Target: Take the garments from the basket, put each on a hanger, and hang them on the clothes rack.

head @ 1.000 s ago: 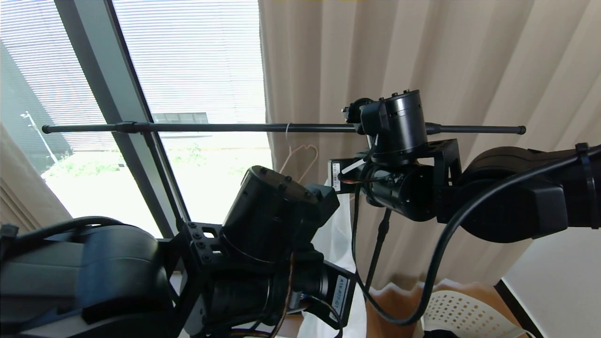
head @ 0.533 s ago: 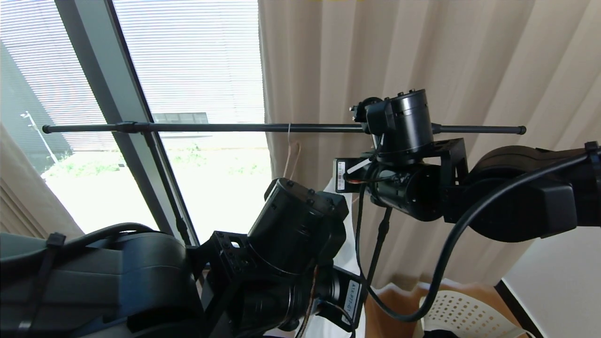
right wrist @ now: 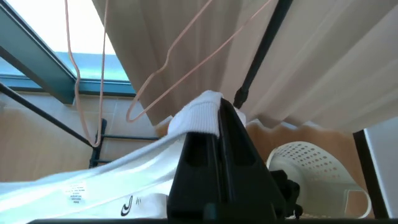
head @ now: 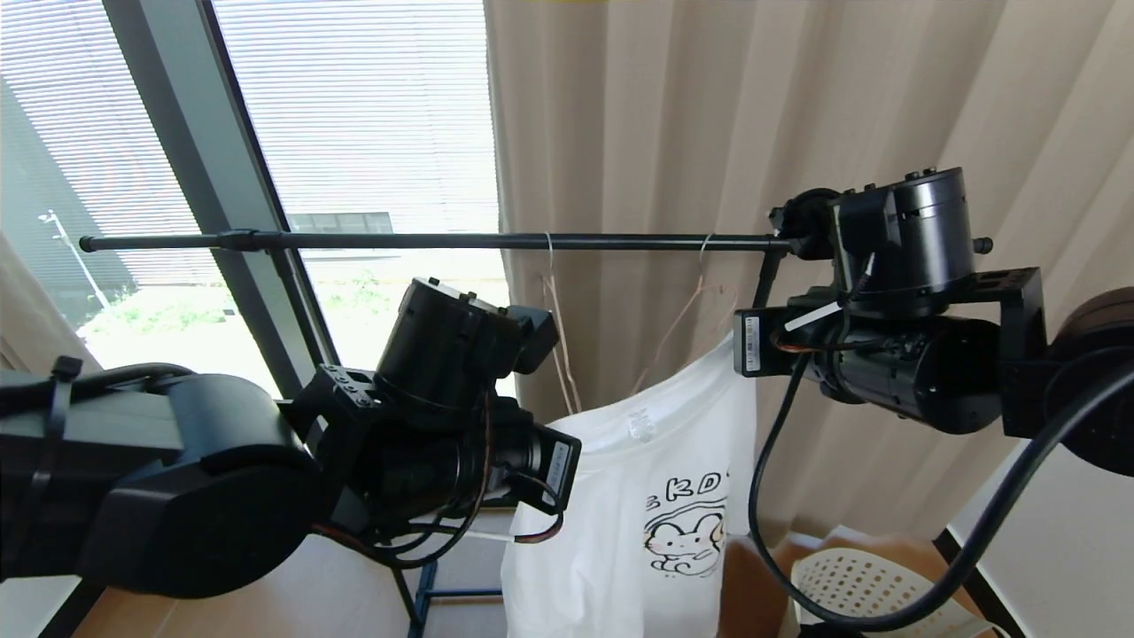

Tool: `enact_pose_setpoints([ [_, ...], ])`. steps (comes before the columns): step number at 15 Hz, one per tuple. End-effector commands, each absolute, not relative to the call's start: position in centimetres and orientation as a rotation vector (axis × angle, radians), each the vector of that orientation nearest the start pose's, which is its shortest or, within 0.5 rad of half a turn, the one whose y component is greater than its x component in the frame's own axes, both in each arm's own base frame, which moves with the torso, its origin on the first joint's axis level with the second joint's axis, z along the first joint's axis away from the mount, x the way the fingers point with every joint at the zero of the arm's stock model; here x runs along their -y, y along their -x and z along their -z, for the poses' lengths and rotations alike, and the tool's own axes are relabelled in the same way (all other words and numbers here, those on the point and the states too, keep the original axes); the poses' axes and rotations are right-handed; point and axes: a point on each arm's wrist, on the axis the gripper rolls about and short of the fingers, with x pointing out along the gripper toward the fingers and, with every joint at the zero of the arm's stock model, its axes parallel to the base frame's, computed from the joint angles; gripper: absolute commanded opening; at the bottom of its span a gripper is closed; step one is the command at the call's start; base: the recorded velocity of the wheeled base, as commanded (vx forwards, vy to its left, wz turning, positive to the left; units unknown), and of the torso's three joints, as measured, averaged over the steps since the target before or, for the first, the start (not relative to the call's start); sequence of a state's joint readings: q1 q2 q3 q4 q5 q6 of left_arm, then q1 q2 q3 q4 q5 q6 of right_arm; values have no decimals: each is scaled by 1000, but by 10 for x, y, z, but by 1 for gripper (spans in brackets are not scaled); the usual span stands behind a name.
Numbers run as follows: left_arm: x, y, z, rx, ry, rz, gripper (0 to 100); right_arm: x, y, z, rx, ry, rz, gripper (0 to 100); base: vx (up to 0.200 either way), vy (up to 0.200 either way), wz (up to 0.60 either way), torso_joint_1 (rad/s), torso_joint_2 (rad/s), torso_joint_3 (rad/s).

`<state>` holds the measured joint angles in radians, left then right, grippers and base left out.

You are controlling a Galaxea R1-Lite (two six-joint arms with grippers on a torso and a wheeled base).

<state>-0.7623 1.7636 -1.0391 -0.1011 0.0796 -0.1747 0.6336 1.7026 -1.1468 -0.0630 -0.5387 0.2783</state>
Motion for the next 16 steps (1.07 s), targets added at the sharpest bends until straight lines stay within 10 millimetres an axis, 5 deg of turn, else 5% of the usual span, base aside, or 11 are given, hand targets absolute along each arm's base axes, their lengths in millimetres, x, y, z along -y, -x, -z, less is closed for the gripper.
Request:
enact_pose_setpoints([
  [1,227,-261,-174,-618,-82,570,0,-164,-248,-230,-402,-10,-25,0,0,0,0,0,0,0],
  [6,243,-273,-178,-588,-72,585,0,-157,-239,-222,-419,48,-1,0,0,0,0,0,0,0],
  [16,237,-262,-173,-615,-87,591,0,-157,-239,-220,-421,62,15,0,0,0,0,0,0,0],
])
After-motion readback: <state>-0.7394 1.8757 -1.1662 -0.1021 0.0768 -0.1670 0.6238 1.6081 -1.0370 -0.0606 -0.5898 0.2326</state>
